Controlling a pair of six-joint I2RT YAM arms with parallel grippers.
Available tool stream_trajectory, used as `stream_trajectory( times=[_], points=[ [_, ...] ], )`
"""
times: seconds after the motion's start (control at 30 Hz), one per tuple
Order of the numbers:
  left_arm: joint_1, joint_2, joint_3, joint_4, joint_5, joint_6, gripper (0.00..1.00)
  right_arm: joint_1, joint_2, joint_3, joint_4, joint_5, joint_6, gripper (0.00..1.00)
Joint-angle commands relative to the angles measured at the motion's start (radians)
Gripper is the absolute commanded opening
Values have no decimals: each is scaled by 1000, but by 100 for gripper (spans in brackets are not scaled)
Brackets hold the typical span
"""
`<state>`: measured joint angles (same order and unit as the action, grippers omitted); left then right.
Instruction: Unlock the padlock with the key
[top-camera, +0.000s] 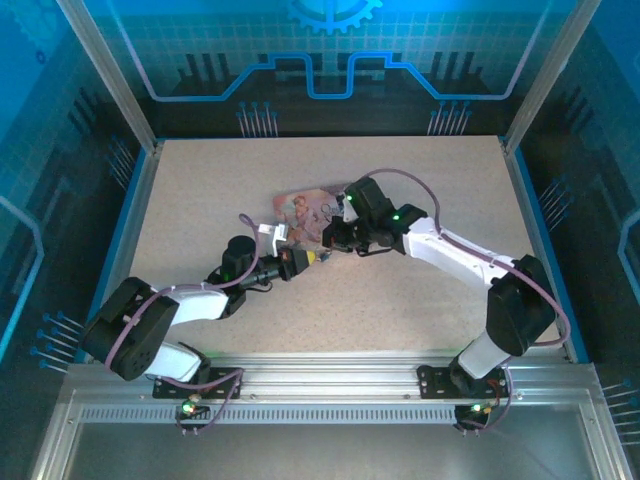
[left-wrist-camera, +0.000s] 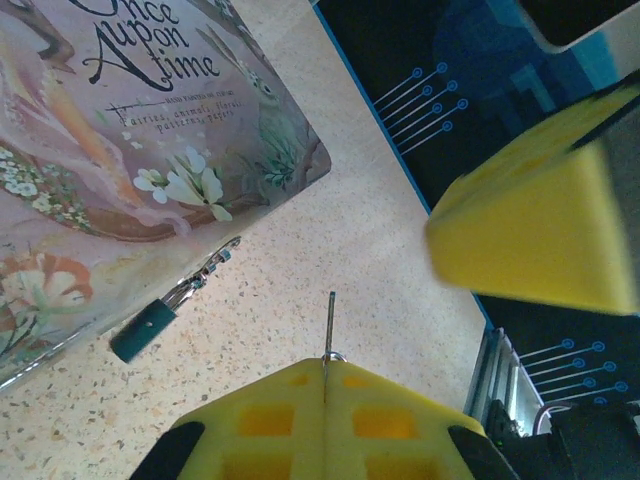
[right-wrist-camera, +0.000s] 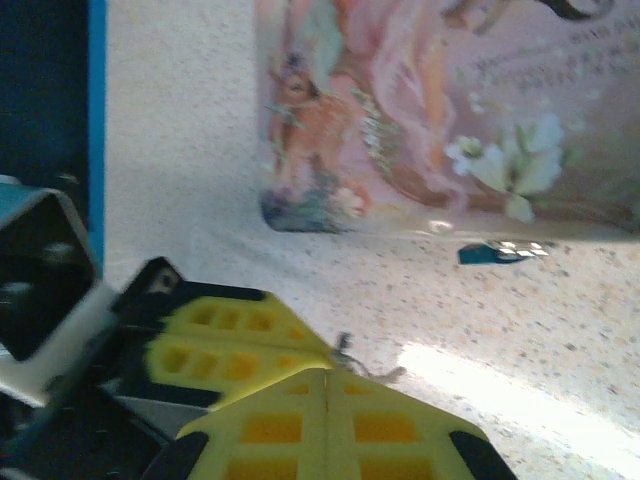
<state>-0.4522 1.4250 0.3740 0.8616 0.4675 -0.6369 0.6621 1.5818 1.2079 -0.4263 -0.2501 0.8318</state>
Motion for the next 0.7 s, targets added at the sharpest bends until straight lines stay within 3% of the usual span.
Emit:
stream_trajectory(
  times=[0.0, 0.07, 0.2, 0.43, 0.67],
  points=[
    [3, 8, -21, 24, 9, 64, 0, 16, -22, -58, 29, 44, -13, 16],
    [4, 1, -24, 21, 50, 109, 0, 17, -29, -95, 72, 41, -34, 28],
    [4, -49, -20, -48, 112, 226, 0, 15, -84, -184, 213, -14, -94, 37],
    [5, -176, 16, -197, 253, 368, 0, -28, -194, -314, 465, -274, -147, 40],
    [9, -239, 44, -213, 367, 336, 0, -35, -250, -323, 480, -385, -194, 35]
  ],
)
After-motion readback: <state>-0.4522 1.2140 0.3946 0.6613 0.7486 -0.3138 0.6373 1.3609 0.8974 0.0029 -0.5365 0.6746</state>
